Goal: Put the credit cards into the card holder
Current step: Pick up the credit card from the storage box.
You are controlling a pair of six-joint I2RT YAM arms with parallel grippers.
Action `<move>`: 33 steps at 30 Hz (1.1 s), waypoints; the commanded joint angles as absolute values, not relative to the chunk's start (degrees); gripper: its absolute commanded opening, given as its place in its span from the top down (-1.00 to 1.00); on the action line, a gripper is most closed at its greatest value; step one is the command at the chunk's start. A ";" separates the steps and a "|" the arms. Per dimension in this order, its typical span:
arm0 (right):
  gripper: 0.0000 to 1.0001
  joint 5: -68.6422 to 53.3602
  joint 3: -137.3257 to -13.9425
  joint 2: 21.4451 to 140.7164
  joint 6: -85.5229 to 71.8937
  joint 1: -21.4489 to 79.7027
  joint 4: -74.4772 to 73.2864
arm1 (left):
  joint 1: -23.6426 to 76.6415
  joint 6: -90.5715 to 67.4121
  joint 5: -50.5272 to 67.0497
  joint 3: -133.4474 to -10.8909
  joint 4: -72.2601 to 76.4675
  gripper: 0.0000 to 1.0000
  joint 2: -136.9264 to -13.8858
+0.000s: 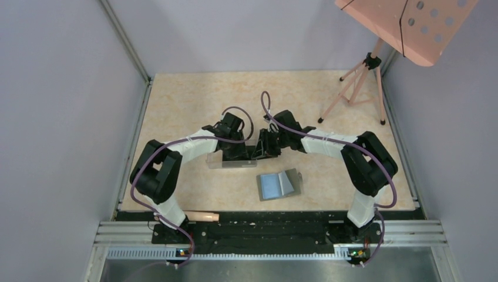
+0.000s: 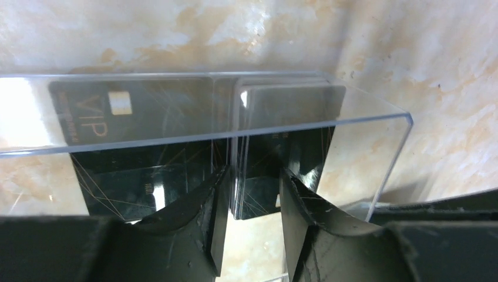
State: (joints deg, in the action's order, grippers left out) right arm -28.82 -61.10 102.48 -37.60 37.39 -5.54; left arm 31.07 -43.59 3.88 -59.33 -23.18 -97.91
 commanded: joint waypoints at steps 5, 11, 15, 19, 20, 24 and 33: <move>0.34 -29.71 -61.21 101.98 -37.58 37.85 -3.59 | 32.05 -42.58 5.82 -60.47 -21.43 0.51 -97.38; 0.35 -29.79 -61.20 101.99 -37.29 37.78 -4.05 | 33.15 -41.22 4.21 -62.40 -24.62 0.44 -98.65; 0.34 -29.79 -61.12 102.02 -37.33 37.73 -4.13 | 33.87 -40.40 1.15 -63.79 -27.54 0.09 -99.12; 0.35 -29.88 -61.24 101.96 -37.35 37.75 -4.06 | 34.10 -40.09 0.54 -64.62 -29.24 0.04 -99.49; 0.35 -29.88 -61.20 101.94 -37.28 37.77 -4.10 | 34.20 -39.88 -0.93 -64.88 -29.47 0.05 -99.62; 0.35 -29.80 -61.17 101.98 -37.35 37.74 -4.28 | 34.76 -39.52 -3.35 -65.84 -31.26 0.12 -99.71; 0.35 -29.45 -61.13 102.09 -37.22 37.73 -4.50 | 35.28 -39.72 -2.97 -66.00 -30.52 0.34 -100.33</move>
State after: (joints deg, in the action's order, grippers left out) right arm -28.84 -61.10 102.48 -37.58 37.34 -5.74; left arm 35.05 -40.29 -2.98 -64.40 -31.11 -99.31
